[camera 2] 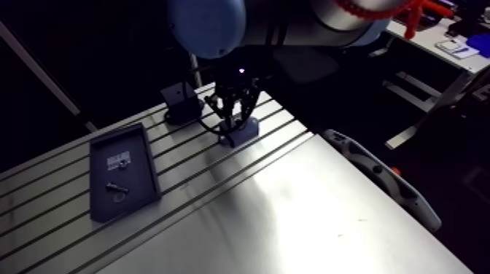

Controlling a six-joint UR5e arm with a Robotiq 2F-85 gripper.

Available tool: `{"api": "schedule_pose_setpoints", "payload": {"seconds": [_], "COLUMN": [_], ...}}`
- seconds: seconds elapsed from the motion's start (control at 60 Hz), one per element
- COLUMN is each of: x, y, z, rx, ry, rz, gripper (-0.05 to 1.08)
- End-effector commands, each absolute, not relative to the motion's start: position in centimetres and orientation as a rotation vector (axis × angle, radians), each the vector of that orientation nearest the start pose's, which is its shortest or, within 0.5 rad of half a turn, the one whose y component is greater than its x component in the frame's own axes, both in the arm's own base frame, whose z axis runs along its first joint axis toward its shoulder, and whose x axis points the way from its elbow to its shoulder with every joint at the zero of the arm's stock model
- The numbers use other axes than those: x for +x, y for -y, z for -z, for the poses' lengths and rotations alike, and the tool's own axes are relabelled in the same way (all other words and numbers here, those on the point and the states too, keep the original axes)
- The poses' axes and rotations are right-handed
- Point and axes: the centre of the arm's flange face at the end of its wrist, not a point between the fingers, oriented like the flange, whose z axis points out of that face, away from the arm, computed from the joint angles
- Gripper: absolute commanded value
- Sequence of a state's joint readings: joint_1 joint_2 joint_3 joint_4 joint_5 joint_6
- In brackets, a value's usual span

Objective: Pick up the bearing and press it into the housing until flush.

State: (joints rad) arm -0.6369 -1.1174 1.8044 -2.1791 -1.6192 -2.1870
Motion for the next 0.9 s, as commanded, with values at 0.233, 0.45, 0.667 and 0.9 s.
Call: {"api": "schedule_pose_setpoints", "payload": {"seconds": [0.233,0.45,0.667,0.9], "x": [-54.38,-54.40,-54.34,-54.30], "y": [-24.23,-24.25,-24.23,-24.19], "z": [-18.91,-18.83,-18.77,-18.71], "rx": [0.027,0.027,0.024,0.024], "ry": [-3.053,-3.053,-3.051,-3.050], "rz": [0.007,0.007,0.007,0.008], "gripper": [0.63,0.63,0.63,0.63]}}
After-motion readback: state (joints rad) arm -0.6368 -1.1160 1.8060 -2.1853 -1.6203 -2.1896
